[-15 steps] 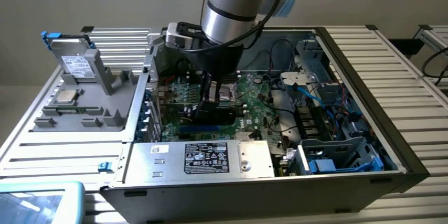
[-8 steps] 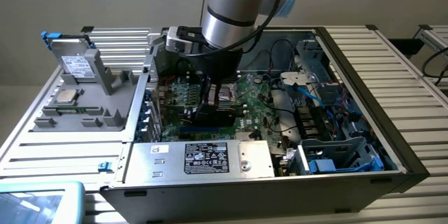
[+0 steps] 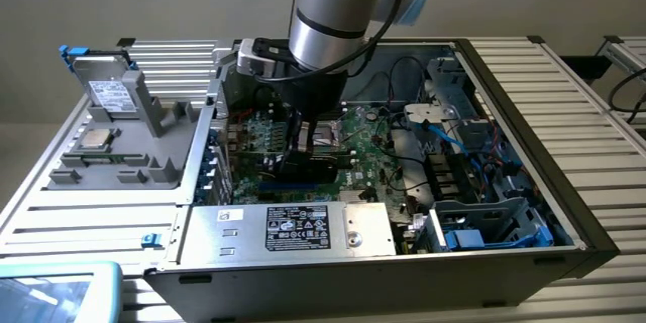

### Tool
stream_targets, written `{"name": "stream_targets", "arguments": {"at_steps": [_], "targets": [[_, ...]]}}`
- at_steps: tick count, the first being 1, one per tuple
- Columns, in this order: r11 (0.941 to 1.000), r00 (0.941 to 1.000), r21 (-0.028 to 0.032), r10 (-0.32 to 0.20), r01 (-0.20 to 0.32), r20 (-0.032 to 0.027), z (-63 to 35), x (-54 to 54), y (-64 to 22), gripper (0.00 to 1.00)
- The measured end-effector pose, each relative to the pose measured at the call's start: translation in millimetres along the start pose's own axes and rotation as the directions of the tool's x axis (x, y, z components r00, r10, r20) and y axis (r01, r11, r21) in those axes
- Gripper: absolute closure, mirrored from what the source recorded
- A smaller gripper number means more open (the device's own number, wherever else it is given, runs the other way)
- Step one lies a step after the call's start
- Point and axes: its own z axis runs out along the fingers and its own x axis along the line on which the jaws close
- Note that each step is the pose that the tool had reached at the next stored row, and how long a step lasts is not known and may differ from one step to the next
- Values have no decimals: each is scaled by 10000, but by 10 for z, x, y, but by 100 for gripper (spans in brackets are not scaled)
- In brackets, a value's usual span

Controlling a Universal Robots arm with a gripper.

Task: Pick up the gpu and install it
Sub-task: 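Insert the gpu into the slot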

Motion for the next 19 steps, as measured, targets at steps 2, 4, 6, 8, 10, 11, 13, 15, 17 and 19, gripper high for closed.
{"name": "stream_targets", "arguments": {"at_steps": [2,4,6,8,10,11,13,15,17,19], "targets": [[10000,10000,0,3,-3,4,19,0,13,73],[10000,10000,0,2,-2,2,21,0,13,73],[10000,10000,1,1,-1,5,26,-1,11,73],[10000,10000,1,1,-1,5,52,-3,6,73],[10000,10000,0,2,-2,1,57,-3,5,73],[10000,10000,-1,2,-2,-1,57,-3,6,73],[10000,10000,0,1,-1,3,60,-3,5,73],[10000,10000,0,2,-2,3,61,-4,6,73],[10000,10000,1,1,-1,7,62,-7,7,73],[10000,10000,1,1,-1,6,62,-7,7,73]]}}
